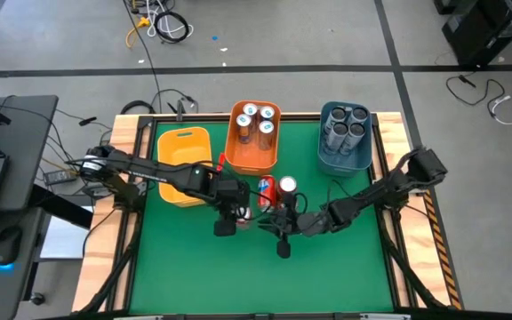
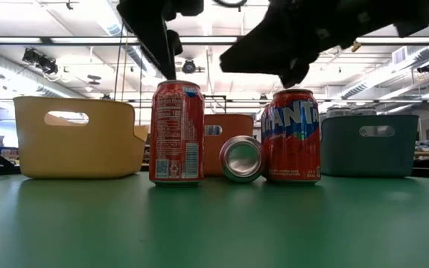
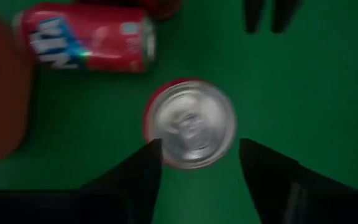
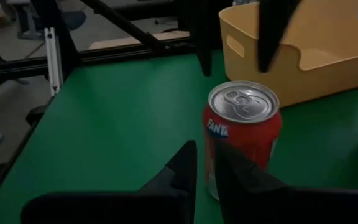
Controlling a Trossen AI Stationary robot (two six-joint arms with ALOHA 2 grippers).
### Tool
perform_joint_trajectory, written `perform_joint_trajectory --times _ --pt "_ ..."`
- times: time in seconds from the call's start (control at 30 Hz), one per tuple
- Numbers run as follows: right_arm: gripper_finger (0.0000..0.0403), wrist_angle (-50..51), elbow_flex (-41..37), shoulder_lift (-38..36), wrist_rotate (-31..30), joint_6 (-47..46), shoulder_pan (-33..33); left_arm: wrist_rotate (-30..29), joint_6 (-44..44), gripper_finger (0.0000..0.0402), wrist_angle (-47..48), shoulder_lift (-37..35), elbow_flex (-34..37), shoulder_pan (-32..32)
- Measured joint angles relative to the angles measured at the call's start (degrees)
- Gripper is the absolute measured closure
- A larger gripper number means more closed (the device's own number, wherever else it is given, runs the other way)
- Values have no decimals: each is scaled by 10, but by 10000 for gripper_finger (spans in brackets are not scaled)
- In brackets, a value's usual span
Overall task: Sort soda cans
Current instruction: Put the orange soda can into the yellow bin
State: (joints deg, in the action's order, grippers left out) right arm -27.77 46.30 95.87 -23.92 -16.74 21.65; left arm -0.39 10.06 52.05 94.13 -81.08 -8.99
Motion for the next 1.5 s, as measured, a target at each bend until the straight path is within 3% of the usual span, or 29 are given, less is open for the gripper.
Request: perform_joint_trajectory --times 0.1,0.33,1.03,1.13,1.23,1.5 --pt "359 0 15 19 0 3 -4 -18 7 145 26 0 0 5" --pt "364 3 27 35 14 3 -22 33 12 111 -6 1 0 7" --pt "363 8 28 34 44 6 -34 82 16 109 -16 32 0 32" --pt "359 7 28 34 45 6 -34 56 -24 109 -21 32 0 31" --pt "354 7 28 34 45 6 -34 19 25 110 -23 32 0 32" --pt "351 6 28 34 45 4 -34 44 44 108 -20 32 0 32"
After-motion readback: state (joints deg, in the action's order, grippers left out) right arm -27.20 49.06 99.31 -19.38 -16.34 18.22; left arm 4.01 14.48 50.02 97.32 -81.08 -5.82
